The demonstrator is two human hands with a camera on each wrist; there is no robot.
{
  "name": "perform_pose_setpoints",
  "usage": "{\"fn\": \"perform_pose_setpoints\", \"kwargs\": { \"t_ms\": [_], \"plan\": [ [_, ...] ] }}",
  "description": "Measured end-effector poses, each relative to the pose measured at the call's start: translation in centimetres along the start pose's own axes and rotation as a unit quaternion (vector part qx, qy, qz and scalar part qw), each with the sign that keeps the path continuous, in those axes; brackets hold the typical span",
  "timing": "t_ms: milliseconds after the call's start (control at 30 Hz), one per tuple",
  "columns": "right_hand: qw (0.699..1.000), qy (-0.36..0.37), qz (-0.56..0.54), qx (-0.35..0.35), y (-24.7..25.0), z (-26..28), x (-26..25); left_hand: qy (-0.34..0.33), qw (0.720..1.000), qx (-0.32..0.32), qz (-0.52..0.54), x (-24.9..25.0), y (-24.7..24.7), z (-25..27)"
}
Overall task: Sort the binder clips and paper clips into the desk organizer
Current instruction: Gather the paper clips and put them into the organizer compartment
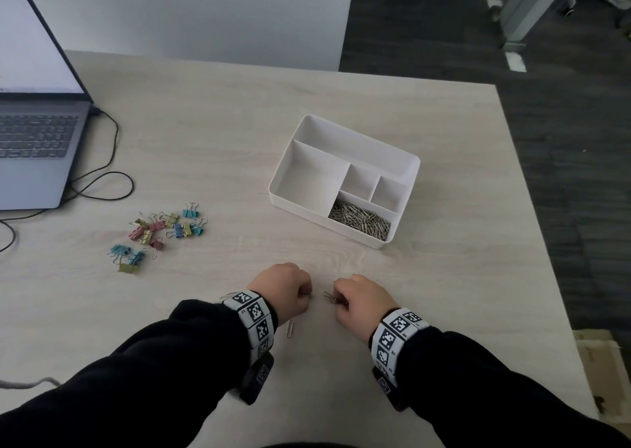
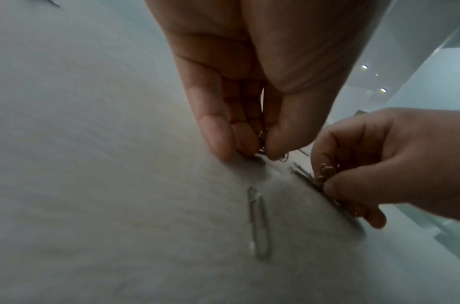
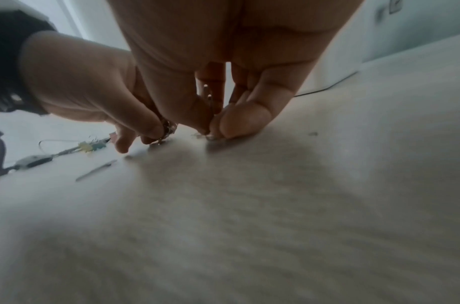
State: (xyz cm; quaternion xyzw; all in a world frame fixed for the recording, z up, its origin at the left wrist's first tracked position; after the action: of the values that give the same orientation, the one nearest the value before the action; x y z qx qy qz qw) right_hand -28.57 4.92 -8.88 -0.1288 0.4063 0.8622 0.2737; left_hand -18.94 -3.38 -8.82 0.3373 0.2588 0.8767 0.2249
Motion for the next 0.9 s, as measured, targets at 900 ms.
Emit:
{"fn": "perform_pose_setpoints", "kwargs": {
  "t_ms": [900],
  "plan": [
    [0.968,-0.016,-0.140,0.208,14.1,-0.5,4.8,-0.031,0.990,0.111,0.080,5.9,12.6,-5.9]
  ]
}}
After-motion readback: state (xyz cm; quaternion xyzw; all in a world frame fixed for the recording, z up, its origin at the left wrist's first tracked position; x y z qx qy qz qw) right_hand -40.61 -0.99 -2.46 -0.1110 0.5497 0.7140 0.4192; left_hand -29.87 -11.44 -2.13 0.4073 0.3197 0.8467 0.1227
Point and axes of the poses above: each hand's wrist, its own z-axis away from the middle knuckle, its own y-axis out of the back of the hand, x = y × z, the point moved 9 cm from there along -z, towards the middle knuckle, and after that the axes turned 14 degrees about -x, right-handed, at the moved point
